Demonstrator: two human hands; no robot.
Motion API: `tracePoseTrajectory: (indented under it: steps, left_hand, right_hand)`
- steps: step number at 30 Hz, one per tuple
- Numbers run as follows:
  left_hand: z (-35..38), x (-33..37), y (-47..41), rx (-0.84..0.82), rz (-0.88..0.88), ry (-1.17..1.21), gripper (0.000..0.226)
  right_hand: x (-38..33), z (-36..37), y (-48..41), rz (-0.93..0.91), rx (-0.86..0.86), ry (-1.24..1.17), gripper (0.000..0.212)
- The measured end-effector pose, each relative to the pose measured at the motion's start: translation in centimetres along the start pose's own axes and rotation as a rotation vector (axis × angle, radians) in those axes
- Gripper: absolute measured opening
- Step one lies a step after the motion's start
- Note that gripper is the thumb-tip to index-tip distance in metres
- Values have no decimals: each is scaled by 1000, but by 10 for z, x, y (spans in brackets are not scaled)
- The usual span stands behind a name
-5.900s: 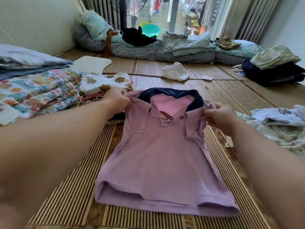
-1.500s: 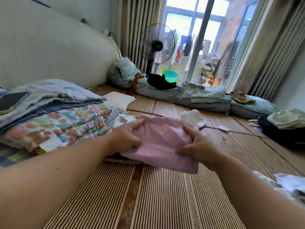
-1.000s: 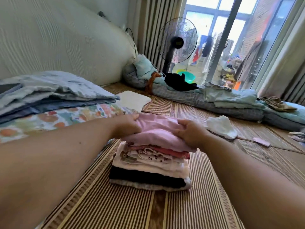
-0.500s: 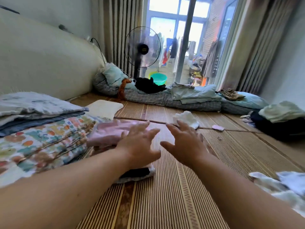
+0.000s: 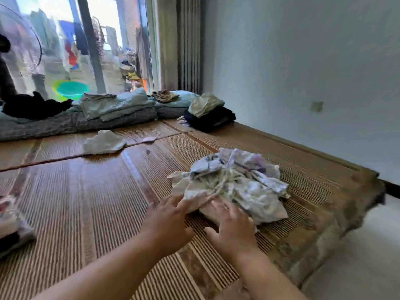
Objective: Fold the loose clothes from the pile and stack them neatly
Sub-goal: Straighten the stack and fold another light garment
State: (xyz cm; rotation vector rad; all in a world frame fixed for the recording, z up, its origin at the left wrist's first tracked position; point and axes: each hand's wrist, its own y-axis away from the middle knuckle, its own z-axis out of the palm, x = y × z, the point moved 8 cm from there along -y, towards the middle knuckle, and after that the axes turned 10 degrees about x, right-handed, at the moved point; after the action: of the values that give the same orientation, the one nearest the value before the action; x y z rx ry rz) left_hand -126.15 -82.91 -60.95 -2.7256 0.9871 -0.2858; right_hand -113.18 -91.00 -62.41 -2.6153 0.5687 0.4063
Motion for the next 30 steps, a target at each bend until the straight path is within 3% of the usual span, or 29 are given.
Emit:
tracePoseTrajectory:
  steps: [6, 11, 14, 16, 19, 23, 26, 30]
  left_hand:
    - [23, 30, -82, -29, 11, -6, 70]
    - [46, 15, -144, -151, -90, 0, 64]
    - [59, 18, -165, -248, -50, -12, 63]
    - [52, 21, -175, -186, -43, 138, 50]
    - [8, 11, -180, 99, -107, 455, 18]
    - [-73, -23, -166, 387, -175, 501, 29]
    - [-132, -35, -144, 427, -156, 545, 43]
    - [-217, -31, -105, 462, -93, 515, 43]
  right_hand:
    - [59, -10, -17, -7, 1, 73, 63]
    - [51, -2, -35, -75, 40, 77, 55]
    - [43, 5, -42, -71, 28, 57, 54]
    - [41, 8, -45, -47, 11, 43, 54]
    - [37, 7, -48, -6, -2, 0, 49]
    - [22, -8, -46, 48, 28, -98, 49]
    - [0, -27, -47, 102, 101, -256, 54]
    - [-56, -49, -46, 114, 129, -665, 83]
